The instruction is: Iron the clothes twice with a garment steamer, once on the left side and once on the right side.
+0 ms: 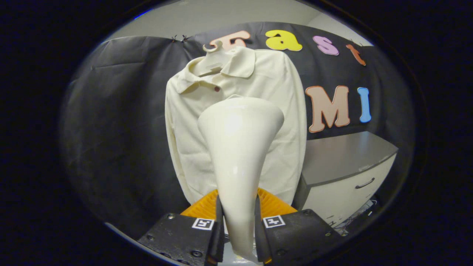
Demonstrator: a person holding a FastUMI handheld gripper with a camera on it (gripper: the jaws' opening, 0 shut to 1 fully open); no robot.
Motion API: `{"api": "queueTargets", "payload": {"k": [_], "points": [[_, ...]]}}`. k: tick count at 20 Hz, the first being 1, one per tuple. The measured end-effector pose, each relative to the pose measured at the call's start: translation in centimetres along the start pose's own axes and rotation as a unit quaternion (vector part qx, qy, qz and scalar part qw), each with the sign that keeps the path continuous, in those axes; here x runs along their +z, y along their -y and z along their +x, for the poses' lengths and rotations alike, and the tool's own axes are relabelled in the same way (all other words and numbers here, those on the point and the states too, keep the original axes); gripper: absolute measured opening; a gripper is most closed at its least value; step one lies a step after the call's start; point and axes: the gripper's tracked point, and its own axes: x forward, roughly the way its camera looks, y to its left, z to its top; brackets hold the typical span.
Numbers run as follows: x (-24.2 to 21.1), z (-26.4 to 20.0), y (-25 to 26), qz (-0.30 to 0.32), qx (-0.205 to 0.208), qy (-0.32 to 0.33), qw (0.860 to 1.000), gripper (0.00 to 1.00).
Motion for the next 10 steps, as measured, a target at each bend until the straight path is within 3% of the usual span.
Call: {"api": "queueTargets", "payload": {"k": [5, 10], "points": [[5.7, 0.4, 2.1, 0.024, -0.010, 0.040, 0.999, 0.33], [8.9, 3.3, 2.4, 0.042, -0.014, 0.028, 0.999, 0.34]]}}
